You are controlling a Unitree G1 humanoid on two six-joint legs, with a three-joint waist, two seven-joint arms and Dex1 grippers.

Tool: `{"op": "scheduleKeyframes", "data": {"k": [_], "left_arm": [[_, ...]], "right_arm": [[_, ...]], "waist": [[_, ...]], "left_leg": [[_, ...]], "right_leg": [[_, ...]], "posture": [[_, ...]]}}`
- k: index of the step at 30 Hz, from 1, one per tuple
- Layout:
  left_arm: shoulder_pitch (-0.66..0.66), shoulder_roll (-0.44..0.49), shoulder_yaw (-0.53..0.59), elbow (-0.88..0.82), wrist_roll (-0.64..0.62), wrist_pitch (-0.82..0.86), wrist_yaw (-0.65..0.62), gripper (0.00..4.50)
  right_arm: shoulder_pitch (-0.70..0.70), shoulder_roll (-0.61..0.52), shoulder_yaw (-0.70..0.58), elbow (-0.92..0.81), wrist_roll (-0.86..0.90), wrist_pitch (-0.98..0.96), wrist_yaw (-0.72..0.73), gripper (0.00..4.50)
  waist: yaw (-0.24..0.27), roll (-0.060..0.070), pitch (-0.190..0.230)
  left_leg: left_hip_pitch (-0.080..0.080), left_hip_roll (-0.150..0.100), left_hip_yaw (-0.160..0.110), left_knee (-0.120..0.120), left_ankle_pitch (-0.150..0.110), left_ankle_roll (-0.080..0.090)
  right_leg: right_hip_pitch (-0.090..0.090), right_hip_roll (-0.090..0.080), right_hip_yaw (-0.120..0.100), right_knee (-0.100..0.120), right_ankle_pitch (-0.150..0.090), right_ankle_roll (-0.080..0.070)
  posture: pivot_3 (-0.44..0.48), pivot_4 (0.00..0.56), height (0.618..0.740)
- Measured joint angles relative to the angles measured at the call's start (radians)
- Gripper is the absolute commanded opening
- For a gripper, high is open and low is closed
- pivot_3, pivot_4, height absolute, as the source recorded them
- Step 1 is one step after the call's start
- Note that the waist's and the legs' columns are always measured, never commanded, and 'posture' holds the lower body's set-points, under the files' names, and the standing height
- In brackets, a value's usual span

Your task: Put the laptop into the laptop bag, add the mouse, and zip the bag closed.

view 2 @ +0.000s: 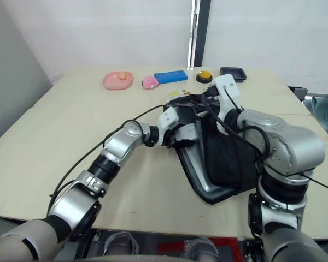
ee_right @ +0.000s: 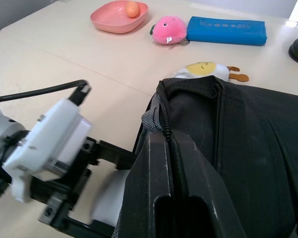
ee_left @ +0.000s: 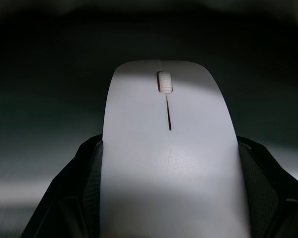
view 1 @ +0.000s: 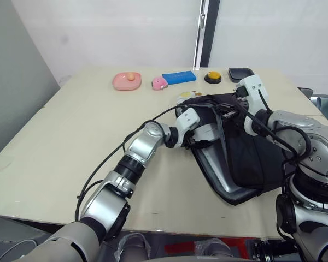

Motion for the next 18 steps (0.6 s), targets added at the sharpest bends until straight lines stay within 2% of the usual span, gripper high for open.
{"op": "scheduleKeyframes", "data": {"k": [11,18], "left_arm": [[-0.029,-0.116,0.028,0.210,0.019,-0.124,0.091,2.88],[-0.028,-0.159,0.035,0.259,0.019,-0.190,0.092,2.88]], "right_arm": [[0.008,0.010,0.000,-0.002,0.001,0.001,-0.010,0.06],[0.008,0.012,0.001,-0.002,0.001,0.001,-0.013,0.06]], "waist": [[0.004,0.000,0.000],[0.002,0.000,0.000]], "left_leg": [[0.000,0.000,0.000,0.000,0.000,0.000],[0.000,0.000,0.000,0.000,0.000,-0.001]], "right_leg": [[0.001,0.000,0.000,-0.001,0.000,0.000],[0.000,0.000,0.000,0.000,0.000,0.000]], "posture": [[0.000,0.150,0.740],[0.000,0.150,0.740]]}}
